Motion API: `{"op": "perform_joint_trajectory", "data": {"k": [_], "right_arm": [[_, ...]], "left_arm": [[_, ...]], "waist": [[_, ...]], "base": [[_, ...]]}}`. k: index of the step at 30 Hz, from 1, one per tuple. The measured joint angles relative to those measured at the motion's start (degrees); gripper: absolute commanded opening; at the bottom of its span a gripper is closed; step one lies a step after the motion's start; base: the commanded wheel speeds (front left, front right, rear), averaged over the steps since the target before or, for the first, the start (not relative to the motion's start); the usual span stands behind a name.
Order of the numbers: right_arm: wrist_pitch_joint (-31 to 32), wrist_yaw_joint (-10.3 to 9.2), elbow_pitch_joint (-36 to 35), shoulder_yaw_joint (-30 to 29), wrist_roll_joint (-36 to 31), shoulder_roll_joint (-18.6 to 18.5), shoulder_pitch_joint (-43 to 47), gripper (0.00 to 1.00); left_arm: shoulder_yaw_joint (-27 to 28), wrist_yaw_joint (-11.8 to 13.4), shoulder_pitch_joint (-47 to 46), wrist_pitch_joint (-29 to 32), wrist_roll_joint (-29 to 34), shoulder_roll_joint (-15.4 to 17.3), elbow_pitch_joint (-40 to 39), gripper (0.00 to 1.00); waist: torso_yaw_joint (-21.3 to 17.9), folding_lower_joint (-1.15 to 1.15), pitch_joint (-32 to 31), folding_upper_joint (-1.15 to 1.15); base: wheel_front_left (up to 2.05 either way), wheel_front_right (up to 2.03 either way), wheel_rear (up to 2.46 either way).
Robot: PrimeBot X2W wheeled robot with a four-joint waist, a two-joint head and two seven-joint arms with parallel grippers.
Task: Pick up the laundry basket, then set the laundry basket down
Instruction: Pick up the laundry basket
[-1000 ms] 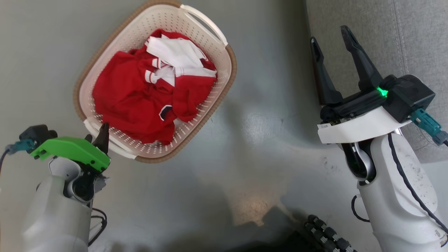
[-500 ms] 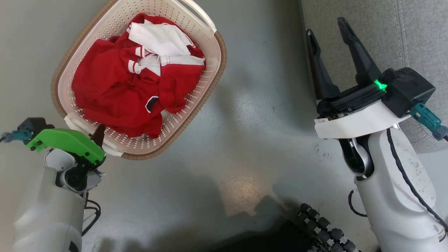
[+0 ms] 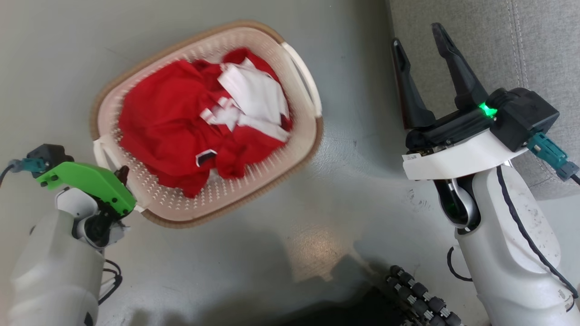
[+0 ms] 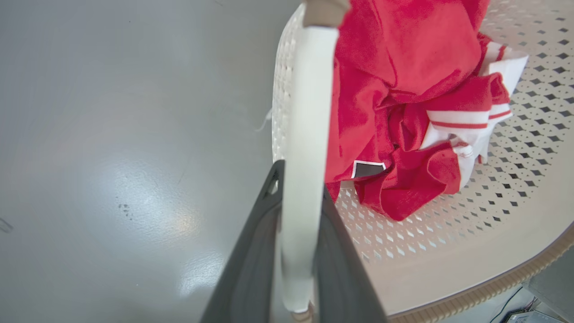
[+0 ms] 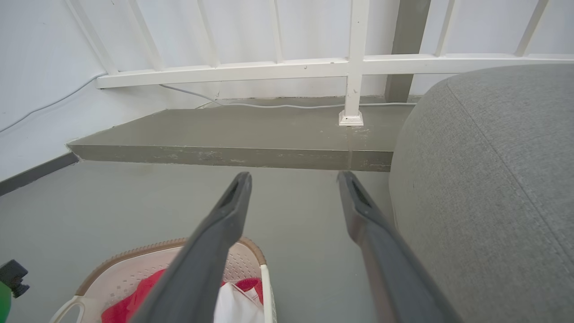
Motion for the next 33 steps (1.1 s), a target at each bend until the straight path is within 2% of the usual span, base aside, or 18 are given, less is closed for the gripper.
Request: {"op": "perform_joint_trajectory", "data": {"k": [7, 10, 20, 30, 31, 32, 33], "right_arm": [[0.0, -0.45, 0.1, 0.5, 0.4, 0.0, -0.2, 1.00], [0.0, -0.46, 0.1, 0.8, 0.5, 0.0, -0.2, 1.00], [0.0, -0.49, 0.4, 1.3, 1.0, 0.0, -0.2, 1.00], [0.0, -0.49, 1.0, 1.8, 1.1, 0.0, -0.2, 1.00], [0.0, -0.49, 1.0, 1.8, 1.3, 0.0, -0.2, 1.00], [0.0, -0.49, 1.1, 1.8, 1.5, 0.0, -0.2, 1.00], [0.0, -0.49, 1.1, 1.8, 1.6, 0.0, -0.2, 1.00]], "left_arm": [[-3.9, 0.0, -1.5, -0.2, 3.8, 2.3, 1.0, 0.00], [-5.9, 0.0, -1.8, 0.4, 5.9, 2.4, 1.7, 0.00], [-10.3, 0.0, -4.0, 3.8, 6.8, 2.4, 2.8, 0.00], [-11.0, 0.0, -4.8, 4.5, 6.7, 2.5, 4.3, 0.00], [-11.0, 0.0, -4.8, 4.5, 6.6, 2.5, 4.4, 0.05], [-11.0, 0.0, -4.8, 4.5, 6.6, 2.5, 4.6, 0.48], [-11.0, 0.0, -4.8, 4.4, 6.6, 2.5, 4.7, 1.00]], "waist": [[0.0, 0.00, -0.4, 0.00], [0.0, 0.00, -0.5, 0.00], [-0.6, 0.00, -0.9, 0.00], [-1.1, 0.00, -1.3, 0.00], [-1.2, 0.00, -1.4, 0.00], [-1.2, 0.00, -1.4, 0.00], [-1.2, 0.00, -1.5, 0.00]], "base": [[0.00, 0.00, 0.00], [0.00, 0.00, 0.00], [0.00, 0.00, 0.00], [0.00, 0.00, 0.00], [0.00, 0.00, 0.00], [0.00, 0.00, 0.00], [0.00, 0.00, 0.00]]}}
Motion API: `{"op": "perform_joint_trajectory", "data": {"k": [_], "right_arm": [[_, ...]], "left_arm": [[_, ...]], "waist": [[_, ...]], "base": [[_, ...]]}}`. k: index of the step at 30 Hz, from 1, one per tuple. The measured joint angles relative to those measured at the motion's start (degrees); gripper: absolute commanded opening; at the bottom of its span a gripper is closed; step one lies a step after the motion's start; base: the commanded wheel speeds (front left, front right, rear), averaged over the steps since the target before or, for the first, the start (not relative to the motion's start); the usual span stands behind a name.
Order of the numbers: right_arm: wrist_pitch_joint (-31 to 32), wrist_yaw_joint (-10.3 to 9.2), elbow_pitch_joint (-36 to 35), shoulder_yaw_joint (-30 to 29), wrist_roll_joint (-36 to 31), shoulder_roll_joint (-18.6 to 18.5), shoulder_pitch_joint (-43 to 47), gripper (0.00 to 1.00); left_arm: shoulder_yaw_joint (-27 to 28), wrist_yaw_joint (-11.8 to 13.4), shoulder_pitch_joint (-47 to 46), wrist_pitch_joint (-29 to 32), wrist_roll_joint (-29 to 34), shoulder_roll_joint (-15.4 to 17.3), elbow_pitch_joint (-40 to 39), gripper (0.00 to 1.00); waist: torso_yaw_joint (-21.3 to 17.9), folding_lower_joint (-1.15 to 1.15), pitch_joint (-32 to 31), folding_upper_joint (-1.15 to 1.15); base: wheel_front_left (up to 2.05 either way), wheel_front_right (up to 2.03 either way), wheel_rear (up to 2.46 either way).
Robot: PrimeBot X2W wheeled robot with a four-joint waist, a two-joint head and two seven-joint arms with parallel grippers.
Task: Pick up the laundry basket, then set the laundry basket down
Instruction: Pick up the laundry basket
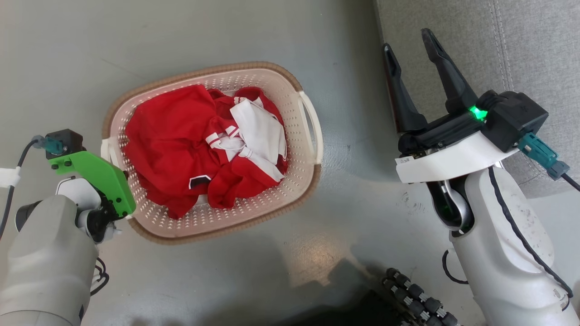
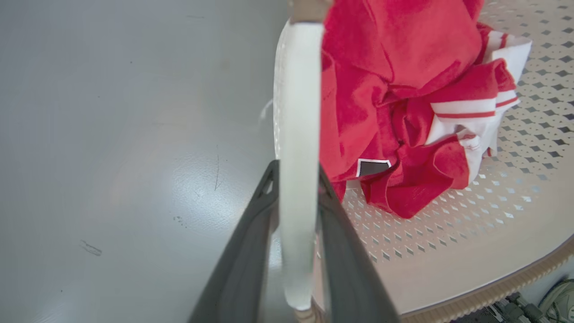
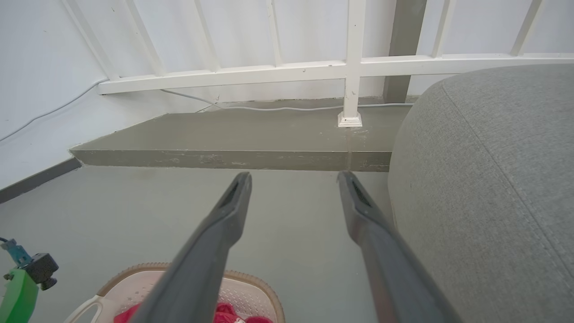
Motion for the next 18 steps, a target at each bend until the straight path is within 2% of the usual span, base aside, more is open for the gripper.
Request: {"op": "perform_joint_trajectory", "data": {"k": [12, 18], "right_arm": [[0.0, -0.01, 0.3, 0.0, 0.0, 0.0, 0.0, 1.00], [0.0, -0.01, 1.9, 0.0, 0.7, 0.0, 0.0, 1.00]], "left_arm": [[-0.3, 0.0, -0.8, -1.4, -0.9, -0.1, 0.9, 1.00], [-1.5, 0.0, -0.6, -5.5, -0.8, 0.0, 1.0, 1.00]], "waist": [[0.3, 0.00, -0.5, 0.00], [0.7, 0.00, -2.5, 0.00]], "base": [[0.00, 0.00, 0.00], [0.00, 0.00, 0.00]]}}
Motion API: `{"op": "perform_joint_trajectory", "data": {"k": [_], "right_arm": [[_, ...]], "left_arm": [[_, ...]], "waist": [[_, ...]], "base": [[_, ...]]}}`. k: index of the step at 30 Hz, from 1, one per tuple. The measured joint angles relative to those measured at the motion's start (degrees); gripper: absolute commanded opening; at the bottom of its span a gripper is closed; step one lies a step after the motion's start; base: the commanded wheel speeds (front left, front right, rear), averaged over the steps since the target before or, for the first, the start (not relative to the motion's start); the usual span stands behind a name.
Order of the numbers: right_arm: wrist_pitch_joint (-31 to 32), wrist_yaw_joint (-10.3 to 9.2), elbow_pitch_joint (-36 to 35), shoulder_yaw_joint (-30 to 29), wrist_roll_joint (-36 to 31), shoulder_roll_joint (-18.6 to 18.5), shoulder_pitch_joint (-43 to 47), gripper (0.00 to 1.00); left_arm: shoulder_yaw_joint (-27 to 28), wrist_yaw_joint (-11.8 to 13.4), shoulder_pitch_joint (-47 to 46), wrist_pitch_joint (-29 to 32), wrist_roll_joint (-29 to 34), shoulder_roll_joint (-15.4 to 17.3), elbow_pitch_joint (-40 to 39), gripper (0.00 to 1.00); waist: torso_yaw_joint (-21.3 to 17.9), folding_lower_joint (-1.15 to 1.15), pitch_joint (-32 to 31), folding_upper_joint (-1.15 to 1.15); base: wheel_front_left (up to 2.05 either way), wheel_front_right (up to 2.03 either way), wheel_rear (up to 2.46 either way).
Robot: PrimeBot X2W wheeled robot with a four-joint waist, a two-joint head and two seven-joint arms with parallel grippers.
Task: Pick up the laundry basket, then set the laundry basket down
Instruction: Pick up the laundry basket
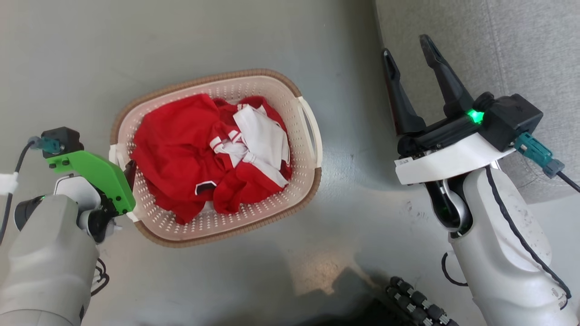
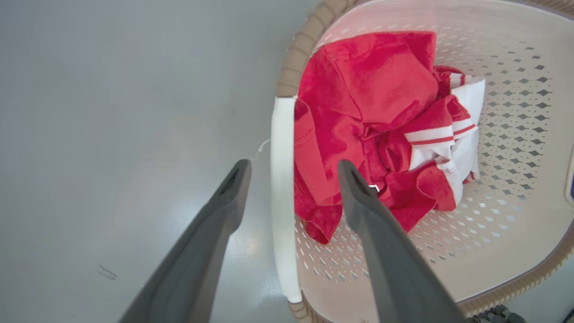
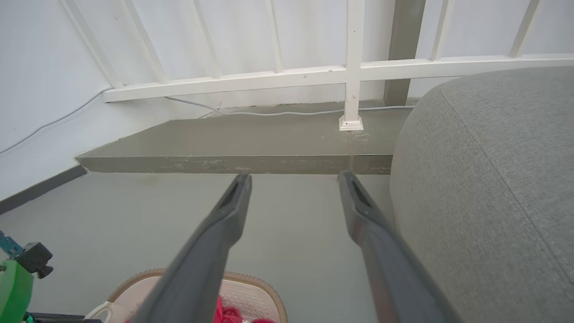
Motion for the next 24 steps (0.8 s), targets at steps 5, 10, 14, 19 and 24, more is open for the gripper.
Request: {"op": "perform_joint_trajectory", "data": {"k": [5, 10, 14, 19, 24], "right_arm": [[0.0, -0.01, 1.2, -0.1, 1.1, 0.0, 0.0, 1.00], [0.0, -0.01, 2.8, -1.2, 1.1, 0.0, 0.7, 1.00], [0.0, 0.00, 3.8, -2.8, 0.7, 0.0, 1.8, 1.00], [0.0, 0.01, 5.1, -4.4, -0.6, 0.0, 3.1, 1.00], [0.0, 0.02, 5.5, -6.1, -1.5, -0.3, 4.5, 1.00]], "left_arm": [[-1.4, 0.0, 1.9, -4.4, 0.0, 0.1, -2.1, 1.00], [-3.0, 0.0, 4.0, -8.4, -0.2, -0.1, -3.9, 1.00], [-4.1, 0.0, 5.3, -12.6, 0.1, -0.2, -5.7, 1.00], [-4.6, 0.0, 6.9, -18.3, 0.0, -0.5, -8.1, 1.00], [-5.0, 0.0, 9.0, -23.5, 0.3, 0.1, -9.3, 1.00]], "waist": [[0.2, 0.00, -2.6, 0.00], [0.5, 0.00, -5.9, 0.00], [0.9, 0.00, -8.8, 0.00], [1.8, 0.00, -12.5, 0.00], [3.1, 0.00, -16.2, 0.00]], "base": [[0.00, 0.00, 0.00], [0.00, 0.00, 0.00], [0.00, 0.00, 0.00], [0.00, 0.00, 0.00], [0.00, 0.00, 0.00]]}}
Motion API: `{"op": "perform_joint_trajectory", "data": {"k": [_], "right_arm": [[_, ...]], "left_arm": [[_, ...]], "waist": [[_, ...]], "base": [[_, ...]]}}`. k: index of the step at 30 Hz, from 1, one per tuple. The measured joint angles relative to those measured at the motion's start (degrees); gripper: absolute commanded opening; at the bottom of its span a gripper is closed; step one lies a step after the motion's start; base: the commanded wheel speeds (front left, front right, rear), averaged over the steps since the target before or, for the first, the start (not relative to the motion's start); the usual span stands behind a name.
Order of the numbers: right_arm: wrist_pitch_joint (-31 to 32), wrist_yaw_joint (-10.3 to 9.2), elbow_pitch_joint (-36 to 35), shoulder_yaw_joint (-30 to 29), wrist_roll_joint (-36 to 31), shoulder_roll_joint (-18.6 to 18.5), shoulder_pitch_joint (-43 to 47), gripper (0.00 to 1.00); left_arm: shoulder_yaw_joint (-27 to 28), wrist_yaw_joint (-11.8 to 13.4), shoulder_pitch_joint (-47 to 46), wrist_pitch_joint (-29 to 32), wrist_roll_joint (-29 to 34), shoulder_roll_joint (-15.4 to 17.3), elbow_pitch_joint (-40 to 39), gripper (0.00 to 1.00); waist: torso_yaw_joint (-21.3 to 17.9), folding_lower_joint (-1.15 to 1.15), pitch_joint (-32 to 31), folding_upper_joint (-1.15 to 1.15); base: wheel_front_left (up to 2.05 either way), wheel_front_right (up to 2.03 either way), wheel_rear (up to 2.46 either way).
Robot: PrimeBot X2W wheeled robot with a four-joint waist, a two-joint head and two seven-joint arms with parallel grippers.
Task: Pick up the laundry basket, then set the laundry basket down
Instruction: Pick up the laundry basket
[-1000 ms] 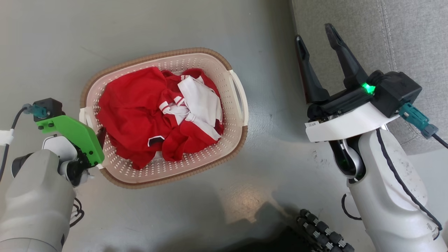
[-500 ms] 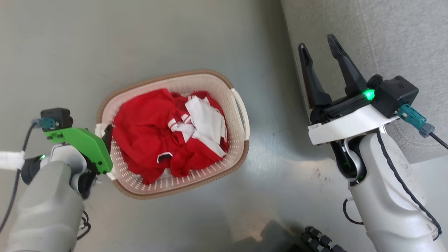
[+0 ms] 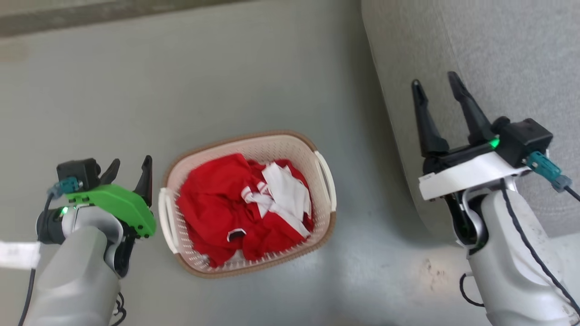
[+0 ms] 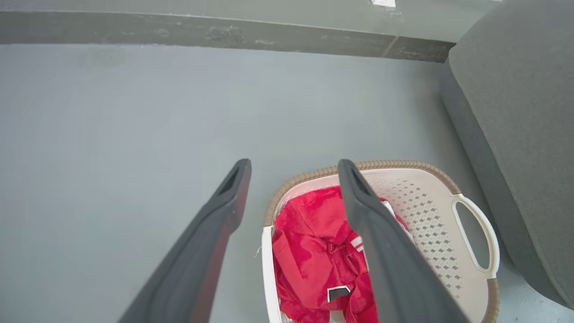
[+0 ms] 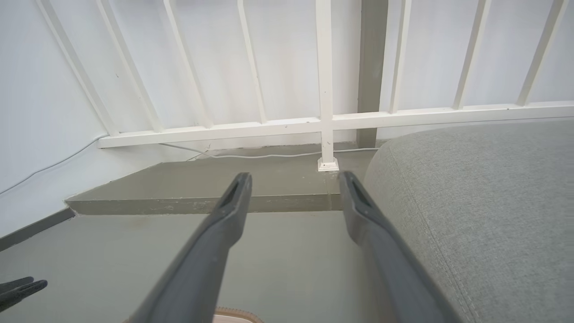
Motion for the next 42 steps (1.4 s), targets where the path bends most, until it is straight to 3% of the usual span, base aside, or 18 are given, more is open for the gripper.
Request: {"op": "perform_joint_trajectory", "data": {"k": [12, 28, 42], "right_arm": [[0.0, 0.05, 0.3, -3.7, -0.5, -1.0, 5.6, 1.00], [0.0, 0.62, 0.4, -6.2, -0.8, -1.8, 13.5, 1.00], [0.0, 0.64, -1.9, -8.1, -1.4, -1.9, 15.6, 1.00]], "left_arm": [[0.5, 0.0, 4.4, -1.4, 2.3, 1.3, -4.9, 1.00], [11.0, 1.6, 16.0, -1.1, 6.8, 1.6, -22.0, 1.00], [17.6, 3.7, 25.8, -1.1, 12.9, 0.7, -34.3, 1.00]], "waist": [[3.8, 0.00, -9.1, 0.00], [8.3, 0.00, -20.9, 0.00], [10.2, 0.00, -23.9, 0.00]], "base": [[0.00, 0.00, 0.00], [0.00, 0.00, 0.00], [0.00, 0.00, 0.00]]}}
